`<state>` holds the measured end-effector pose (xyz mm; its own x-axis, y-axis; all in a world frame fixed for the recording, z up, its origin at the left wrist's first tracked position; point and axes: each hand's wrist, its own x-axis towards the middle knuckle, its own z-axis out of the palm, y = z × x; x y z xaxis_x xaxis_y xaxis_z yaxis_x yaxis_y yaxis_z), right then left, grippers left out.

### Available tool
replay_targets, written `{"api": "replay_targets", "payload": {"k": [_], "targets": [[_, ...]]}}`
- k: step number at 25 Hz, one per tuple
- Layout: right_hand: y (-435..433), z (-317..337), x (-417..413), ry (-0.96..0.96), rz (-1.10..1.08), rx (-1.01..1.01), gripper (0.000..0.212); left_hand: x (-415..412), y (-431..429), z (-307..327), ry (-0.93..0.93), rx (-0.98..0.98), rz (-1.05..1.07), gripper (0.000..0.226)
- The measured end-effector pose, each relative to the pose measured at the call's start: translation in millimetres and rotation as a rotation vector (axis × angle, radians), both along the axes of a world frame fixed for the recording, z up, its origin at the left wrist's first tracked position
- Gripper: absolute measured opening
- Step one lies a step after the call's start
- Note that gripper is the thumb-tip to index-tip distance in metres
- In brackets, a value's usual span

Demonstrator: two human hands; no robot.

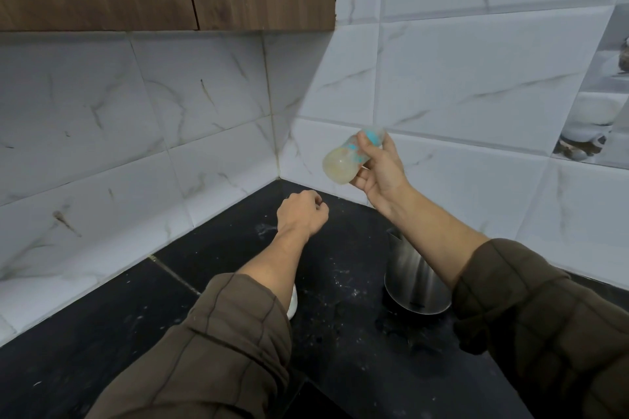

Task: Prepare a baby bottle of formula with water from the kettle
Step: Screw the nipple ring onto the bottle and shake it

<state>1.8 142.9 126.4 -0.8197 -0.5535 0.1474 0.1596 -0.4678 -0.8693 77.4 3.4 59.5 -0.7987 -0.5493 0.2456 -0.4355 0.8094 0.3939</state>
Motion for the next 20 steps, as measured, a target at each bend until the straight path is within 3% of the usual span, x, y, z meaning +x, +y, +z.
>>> {"api": "replay_targets", "payload": {"k": [4, 9, 11, 15, 20], "targets": [[6, -7, 9, 0.225, 0.291, 0.165, 0.066, 3, 4, 1, -0.031, 0.019, 0.016, 0.011], [6, 0, -4, -0.031, -0.049, -0.062, 0.058, 3, -2, -5, 0.011, 0.011, -0.006, 0.029], [7, -1, -3, -0.029, -0.011, -0.029, 0.057, 2, -3, -5, -0.001, 0.000, -0.004, 0.027], [14, -10, 5, 0.197, 0.278, 0.181, 0.064, 2, 2, -1, -0.030, 0.007, 0.015, 0.010], [5, 2, 0, -0.009, -0.003, -0.046, 0.063, 0, 0, -4, 0.016, 0.001, -0.008, 0.029]]}}
